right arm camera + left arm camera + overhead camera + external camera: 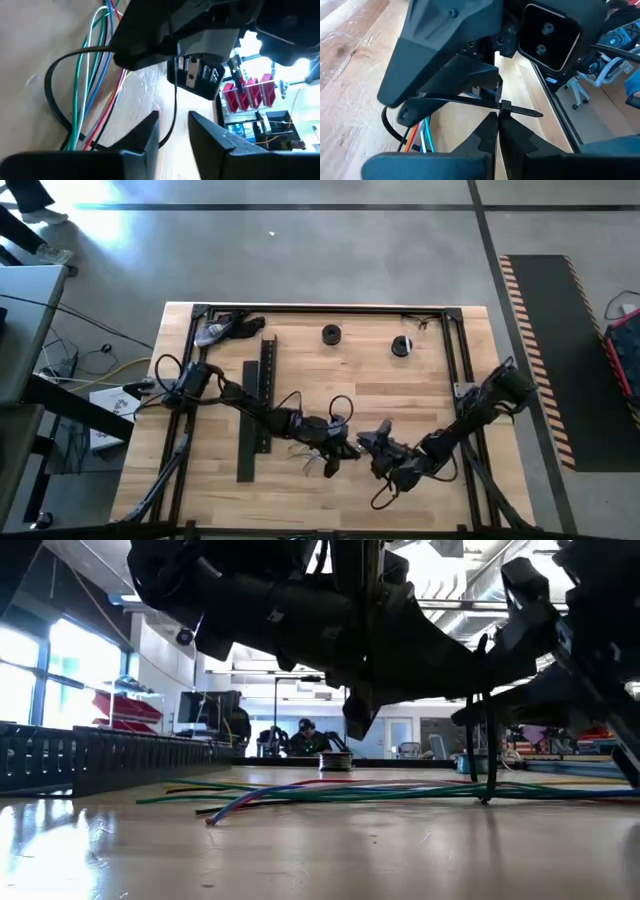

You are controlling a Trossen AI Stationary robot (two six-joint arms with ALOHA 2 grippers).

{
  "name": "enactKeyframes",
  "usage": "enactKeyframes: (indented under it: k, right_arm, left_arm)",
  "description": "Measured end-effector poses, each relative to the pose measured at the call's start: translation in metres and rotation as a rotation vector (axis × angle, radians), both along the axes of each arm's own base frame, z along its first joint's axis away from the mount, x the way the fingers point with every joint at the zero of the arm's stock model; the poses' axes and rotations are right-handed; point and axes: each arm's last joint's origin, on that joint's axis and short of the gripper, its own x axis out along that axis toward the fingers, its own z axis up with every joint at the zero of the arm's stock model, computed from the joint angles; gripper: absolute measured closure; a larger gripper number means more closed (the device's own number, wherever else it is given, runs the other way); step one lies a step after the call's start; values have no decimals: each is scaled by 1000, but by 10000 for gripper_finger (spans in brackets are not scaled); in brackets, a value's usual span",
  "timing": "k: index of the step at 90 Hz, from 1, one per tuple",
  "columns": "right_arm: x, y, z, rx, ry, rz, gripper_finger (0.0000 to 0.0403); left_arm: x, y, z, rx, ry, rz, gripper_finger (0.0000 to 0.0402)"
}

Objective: Ziptie cables
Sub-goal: Wrap the black zip tie on the cable

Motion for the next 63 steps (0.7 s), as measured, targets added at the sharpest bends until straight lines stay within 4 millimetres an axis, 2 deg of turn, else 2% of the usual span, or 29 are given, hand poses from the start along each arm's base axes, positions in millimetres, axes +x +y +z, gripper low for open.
enactKeyframes:
  k: [12, 33, 63]
  right_arm:
    - [0, 0, 0, -4, 4, 0, 397]
    - [-1, 0, 0, -26, 0, -9, 402]
    - [-1, 7, 7, -185, 1, 46, 403]
  left_arm:
    - [0, 0, 0, -1, 1, -4, 401]
    - [0, -1, 0, -26, 9, -18, 401]
    - [1, 5, 0, -153, 54, -25, 401]
